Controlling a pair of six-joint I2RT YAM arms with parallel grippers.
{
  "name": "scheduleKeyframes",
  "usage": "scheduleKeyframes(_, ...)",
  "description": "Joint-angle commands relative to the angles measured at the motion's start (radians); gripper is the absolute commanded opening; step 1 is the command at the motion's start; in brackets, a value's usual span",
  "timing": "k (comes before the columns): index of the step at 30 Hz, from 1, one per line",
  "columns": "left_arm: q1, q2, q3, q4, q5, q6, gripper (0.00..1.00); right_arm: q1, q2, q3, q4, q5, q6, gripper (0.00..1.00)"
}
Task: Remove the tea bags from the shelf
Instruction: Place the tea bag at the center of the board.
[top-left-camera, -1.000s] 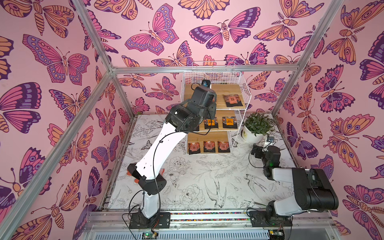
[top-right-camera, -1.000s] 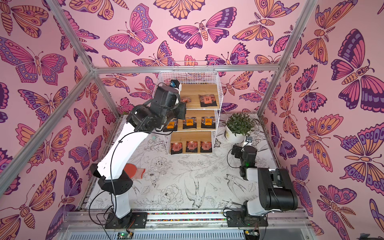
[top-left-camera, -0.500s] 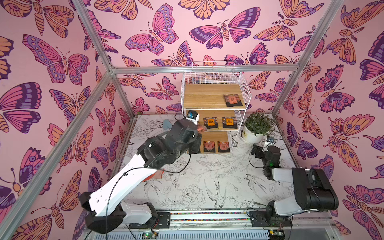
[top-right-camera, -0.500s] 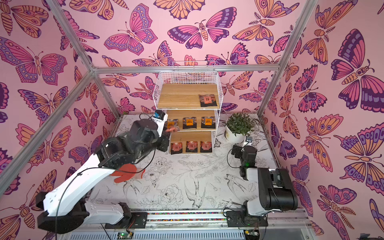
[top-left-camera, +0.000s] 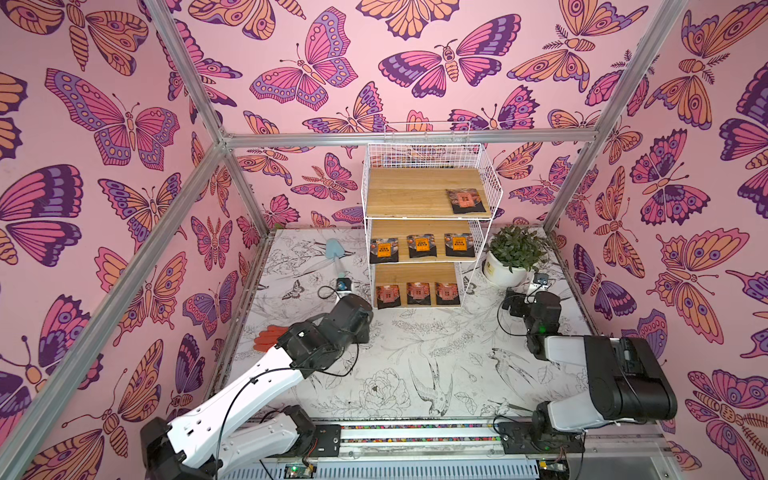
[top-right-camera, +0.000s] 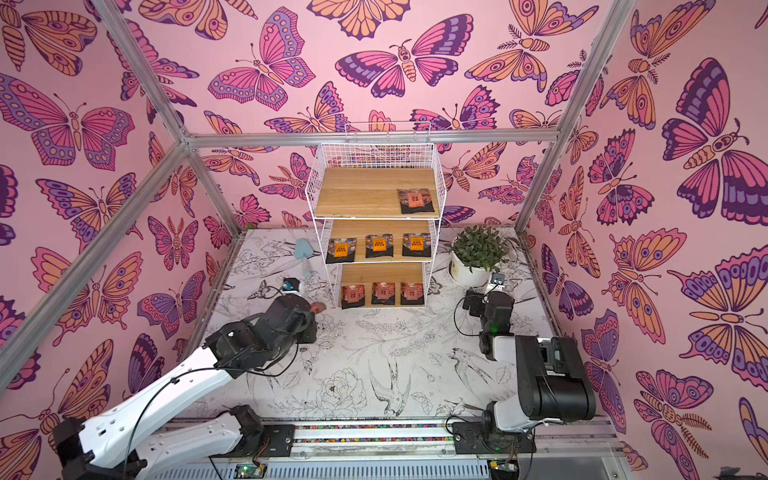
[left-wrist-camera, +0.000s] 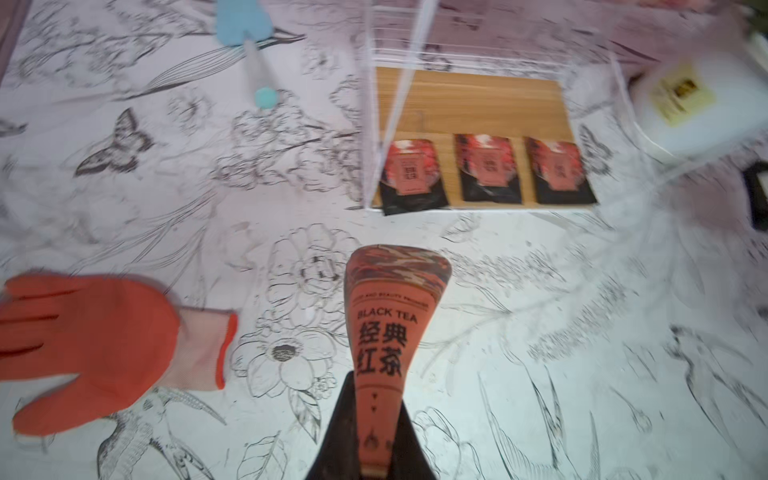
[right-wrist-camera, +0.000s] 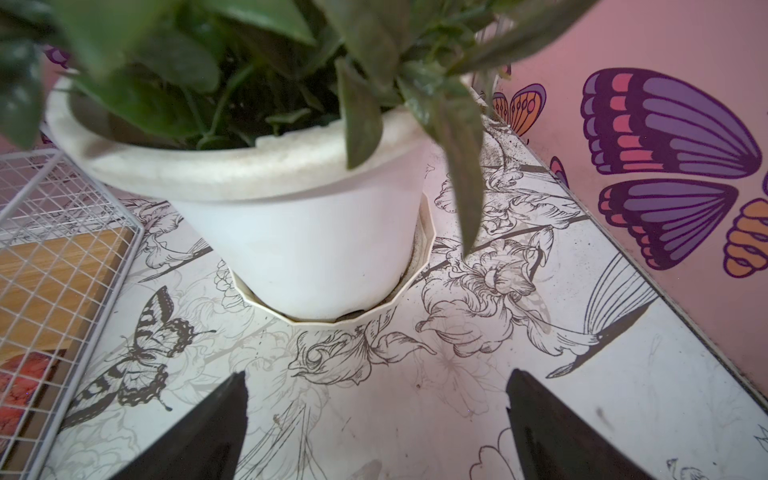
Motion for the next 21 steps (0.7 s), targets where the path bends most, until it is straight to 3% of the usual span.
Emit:
scheduleKeyframes(1, 0.127, -0.008, -0.038, 0.046, 0.114, -0.028, 0.0, 0.005, 0.013, 0.018, 0.009, 0.007, -0.015, 0.99)
scheduleKeyframes(6, 0.335, 0.156, -0.077, 0.135, 0.359, 0.019, 0.0, 0.004, 0.012, 0.019, 0.009, 0.008, -0.015, 0.99)
scheduleKeyframes(14, 0.363, 0.436, 0.012, 0.139, 0.268, 0.108, 0.0, 0.005, 0.012, 0.019, 0.009, 0.008, -0.015, 0.99)
scheduleKeyframes(21, 0.38, 0.534, 0.004, 0.196, 0.233, 0.126, 0.0, 0.005, 0.012, 0.019, 0.009, 0.008, -0.014, 0.99)
